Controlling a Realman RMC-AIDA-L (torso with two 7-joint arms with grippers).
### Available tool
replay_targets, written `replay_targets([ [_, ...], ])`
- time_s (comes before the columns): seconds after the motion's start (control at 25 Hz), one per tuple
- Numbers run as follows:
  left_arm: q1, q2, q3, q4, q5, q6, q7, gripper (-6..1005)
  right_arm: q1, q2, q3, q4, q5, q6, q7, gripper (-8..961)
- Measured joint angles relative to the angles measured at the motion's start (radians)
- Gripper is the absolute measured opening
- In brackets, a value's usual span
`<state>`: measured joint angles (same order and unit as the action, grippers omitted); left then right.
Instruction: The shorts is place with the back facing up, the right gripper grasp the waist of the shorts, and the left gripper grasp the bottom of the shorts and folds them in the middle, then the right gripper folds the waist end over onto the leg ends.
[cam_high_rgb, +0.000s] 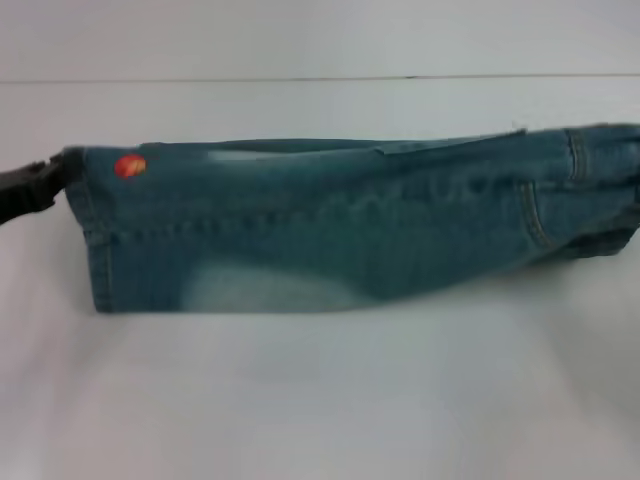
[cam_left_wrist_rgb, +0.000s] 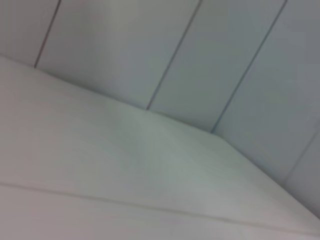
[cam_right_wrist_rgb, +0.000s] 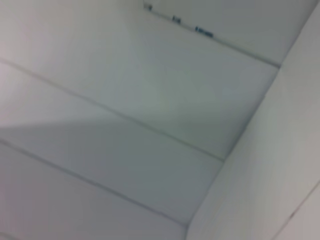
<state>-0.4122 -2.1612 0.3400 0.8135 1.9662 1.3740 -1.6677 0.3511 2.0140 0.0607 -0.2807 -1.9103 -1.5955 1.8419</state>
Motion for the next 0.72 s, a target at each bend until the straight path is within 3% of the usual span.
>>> replay_targets([
  [0.16,-0.027,-0.001,0.001,-0.035,-0.048,-0.073,0.017,45,0.028,0.016,0.0,0.0,0.06,0.037,0.014,153],
  [0.72,-0.136,0.0,0.005,-0.142,-0.102,-0.26,0.116,43,0.142,0.033,-0.003,-0.002,0.101,0.276,0.002,182],
])
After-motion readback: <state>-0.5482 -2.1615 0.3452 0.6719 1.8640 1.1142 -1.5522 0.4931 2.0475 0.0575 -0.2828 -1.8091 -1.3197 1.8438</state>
